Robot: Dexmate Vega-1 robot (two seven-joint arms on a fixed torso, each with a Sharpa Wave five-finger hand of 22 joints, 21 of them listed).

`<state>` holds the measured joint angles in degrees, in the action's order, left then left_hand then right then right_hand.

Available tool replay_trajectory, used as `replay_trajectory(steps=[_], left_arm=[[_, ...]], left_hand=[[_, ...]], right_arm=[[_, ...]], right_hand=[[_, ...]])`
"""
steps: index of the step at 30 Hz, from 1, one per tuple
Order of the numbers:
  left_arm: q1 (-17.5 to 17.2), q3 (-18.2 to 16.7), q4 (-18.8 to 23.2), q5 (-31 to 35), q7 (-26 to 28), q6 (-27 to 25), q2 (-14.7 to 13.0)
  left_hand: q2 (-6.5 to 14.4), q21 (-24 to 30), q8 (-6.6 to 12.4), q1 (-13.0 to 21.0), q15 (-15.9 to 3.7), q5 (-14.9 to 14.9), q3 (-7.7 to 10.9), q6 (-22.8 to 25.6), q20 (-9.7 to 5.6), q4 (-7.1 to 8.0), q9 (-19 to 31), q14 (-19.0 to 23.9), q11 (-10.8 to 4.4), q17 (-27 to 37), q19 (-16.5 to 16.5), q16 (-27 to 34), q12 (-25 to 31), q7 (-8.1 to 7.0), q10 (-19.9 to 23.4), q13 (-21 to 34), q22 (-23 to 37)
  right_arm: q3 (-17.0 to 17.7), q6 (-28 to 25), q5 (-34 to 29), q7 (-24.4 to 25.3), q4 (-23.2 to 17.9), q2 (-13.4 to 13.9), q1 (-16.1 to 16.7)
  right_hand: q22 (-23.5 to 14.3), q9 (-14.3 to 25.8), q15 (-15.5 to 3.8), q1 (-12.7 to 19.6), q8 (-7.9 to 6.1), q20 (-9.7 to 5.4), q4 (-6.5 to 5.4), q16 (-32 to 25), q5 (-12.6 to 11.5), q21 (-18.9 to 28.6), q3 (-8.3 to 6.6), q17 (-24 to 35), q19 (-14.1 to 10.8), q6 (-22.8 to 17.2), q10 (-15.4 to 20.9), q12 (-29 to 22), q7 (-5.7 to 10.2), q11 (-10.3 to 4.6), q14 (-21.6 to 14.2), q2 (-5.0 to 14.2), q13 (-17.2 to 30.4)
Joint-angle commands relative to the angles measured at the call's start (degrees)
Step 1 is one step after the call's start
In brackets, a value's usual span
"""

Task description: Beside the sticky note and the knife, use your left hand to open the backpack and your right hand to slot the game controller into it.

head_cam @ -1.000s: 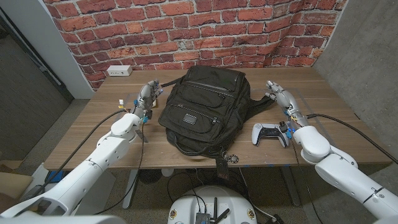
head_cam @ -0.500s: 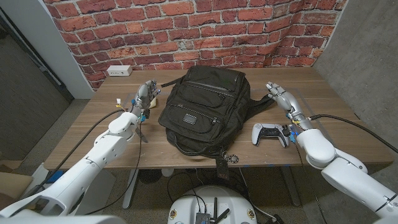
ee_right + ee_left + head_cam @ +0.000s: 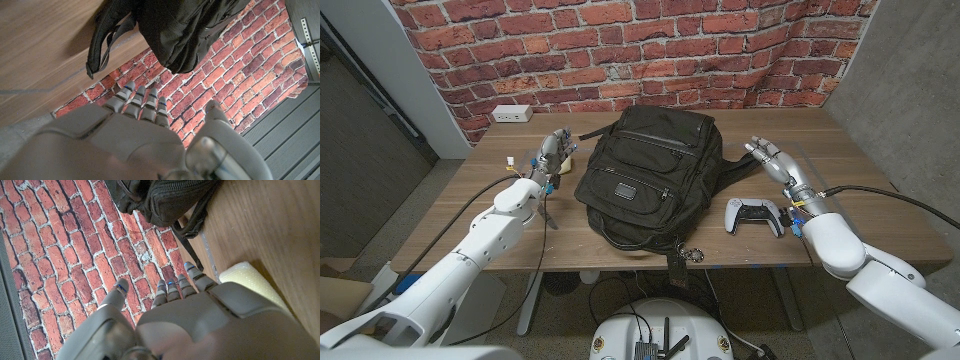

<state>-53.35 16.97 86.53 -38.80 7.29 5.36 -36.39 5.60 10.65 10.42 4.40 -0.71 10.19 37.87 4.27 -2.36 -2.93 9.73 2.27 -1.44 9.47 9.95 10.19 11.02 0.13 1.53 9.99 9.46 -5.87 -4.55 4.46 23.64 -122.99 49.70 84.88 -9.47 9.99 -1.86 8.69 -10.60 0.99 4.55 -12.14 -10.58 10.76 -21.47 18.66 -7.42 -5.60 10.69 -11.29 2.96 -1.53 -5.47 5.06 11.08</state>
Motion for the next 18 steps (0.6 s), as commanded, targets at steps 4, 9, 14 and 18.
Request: replay_trajectory(steps=[4, 9, 14, 18], left_arm=[[-0.6, -0.1, 1.6, -0.2, 1.3, -1.6, -0.4], [-0.9, 0.0, 2.1, -0.1, 1.5, -1.8, -0.5], [-1.4, -0.2, 2.9, -0.1, 2.2, -2.1, -0.6], [-1.8, -0.2, 3.4, -0.2, 2.5, -2.3, -0.7]], left_hand=[[2.6, 0.2, 0.23, -0.6, -0.13, 0.0, 0.34, 0.8, -1.11, -0.20, 0.3, 0.5, -0.13, 0.2, 0.1, 0.1, 0.3, 0.02, 0.6, 0.2, 0.3], [2.6, 0.3, 0.21, -0.6, -0.11, 0.0, 0.40, 0.9, -1.11, -0.21, 0.3, 0.6, -0.13, 0.2, 0.2, 0.1, 0.3, 0.07, 0.6, 0.2, 0.3], [2.7, 0.3, 0.19, -0.7, -0.12, 0.0, 0.48, 0.9, -1.08, -0.22, 0.3, 0.7, -0.07, 0.2, 0.2, 0.1, 0.2, 0.07, 0.6, 0.2, 0.3], [2.7, 0.3, 0.21, -0.7, -0.14, 0.0, 0.53, 0.9, -1.09, -0.23, 0.3, 0.7, -0.02, 0.2, 0.2, 0.1, 0.2, 0.09, 0.6, 0.2, 0.3]], right_arm=[[3.1, -7.3, -7.4, -2.1, -4.7, 3.7, 4.4], [4.8, -10.4, -9.7, -3.9, -6.4, 5.4, 5.9], [6.8, -13.1, -11.4, -6.5, -8.1, 6.9, 7.5], [8.1, -15.0, -12.7, -8.9, -9.4, 8.0, 8.5]], right_hand=[[-0.3, 0.3, -0.29, 0.7, -0.13, -0.14, 0.88, 0.2, 0.1, -0.2, -0.37, -0.2, 0.5, 0.2, -0.8, 0.2, 0.31, -0.18, 0.4, -0.11, 0.2], [-0.3, 0.3, -0.49, 1.5, -0.14, -0.27, 1.56, 0.4, 0.1, -0.3, -0.83, -0.6, 0.7, 0.4, -1.0, 0.2, 0.42, -0.13, 0.8, 0.15, 0.2], [-0.2, 0.4, -0.44, 3.7, -0.12, -0.50, 3.38, 1.0, -0.2, -0.1, -1.90, -1.3, 0.8, 1.2, -1.8, 0.3, 1.00, -0.10, 2.2, 0.34, 0.3], [-0.2, 0.4, -0.48, 4.2, 0.06, -0.56, 3.86, 1.0, -0.3, -0.1, -2.10, -1.6, 0.8, 1.9, -2.5, 0.5, 1.26, -0.33, 2.5, 0.22, 0.3]])
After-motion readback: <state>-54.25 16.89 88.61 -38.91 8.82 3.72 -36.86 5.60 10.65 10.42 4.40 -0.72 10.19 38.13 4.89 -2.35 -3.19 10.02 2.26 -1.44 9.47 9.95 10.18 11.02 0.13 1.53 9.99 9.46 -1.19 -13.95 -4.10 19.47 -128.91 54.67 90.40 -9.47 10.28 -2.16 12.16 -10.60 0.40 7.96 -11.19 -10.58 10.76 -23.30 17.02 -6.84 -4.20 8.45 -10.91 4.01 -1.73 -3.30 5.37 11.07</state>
